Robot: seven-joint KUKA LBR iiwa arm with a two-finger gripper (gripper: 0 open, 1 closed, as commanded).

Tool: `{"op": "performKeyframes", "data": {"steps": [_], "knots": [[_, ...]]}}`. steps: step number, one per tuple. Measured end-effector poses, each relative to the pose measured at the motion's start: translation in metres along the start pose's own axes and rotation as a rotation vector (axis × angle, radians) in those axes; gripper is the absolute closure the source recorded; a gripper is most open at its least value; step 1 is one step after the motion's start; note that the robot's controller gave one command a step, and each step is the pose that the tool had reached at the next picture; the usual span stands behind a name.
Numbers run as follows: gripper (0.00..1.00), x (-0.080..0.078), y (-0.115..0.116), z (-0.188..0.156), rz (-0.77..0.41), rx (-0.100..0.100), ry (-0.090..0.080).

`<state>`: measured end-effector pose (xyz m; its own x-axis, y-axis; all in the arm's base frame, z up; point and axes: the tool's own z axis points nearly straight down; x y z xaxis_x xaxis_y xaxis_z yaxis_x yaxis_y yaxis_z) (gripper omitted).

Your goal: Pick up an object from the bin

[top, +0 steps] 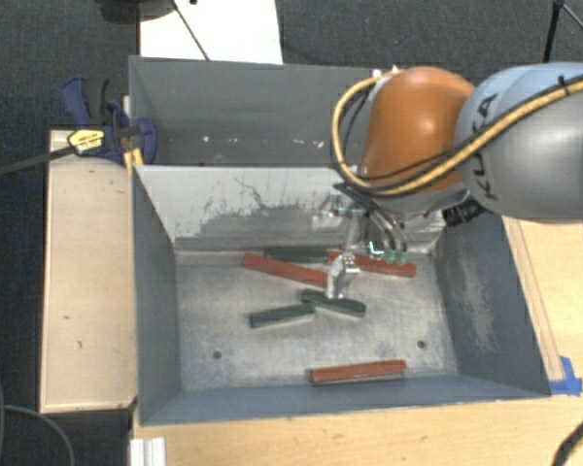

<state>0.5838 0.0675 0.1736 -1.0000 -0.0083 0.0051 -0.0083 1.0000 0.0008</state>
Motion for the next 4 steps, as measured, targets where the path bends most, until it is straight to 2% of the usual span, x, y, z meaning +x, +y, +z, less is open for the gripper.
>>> {"op": "performKeyframes", "data": {"steps": [1,2,3,4], "knots": [[0.0,-0.002,0.0,-0.004,0.002,0.0,-0.008],[0.0,0.001,0.003,0.062,-0.088,0.0,-0.011],[0.0,0.004,0.003,0.089,-0.124,0.0,0.001],[0.0,0.011,0.03,0.064,-0.159,-0.001,-0.011]]}}
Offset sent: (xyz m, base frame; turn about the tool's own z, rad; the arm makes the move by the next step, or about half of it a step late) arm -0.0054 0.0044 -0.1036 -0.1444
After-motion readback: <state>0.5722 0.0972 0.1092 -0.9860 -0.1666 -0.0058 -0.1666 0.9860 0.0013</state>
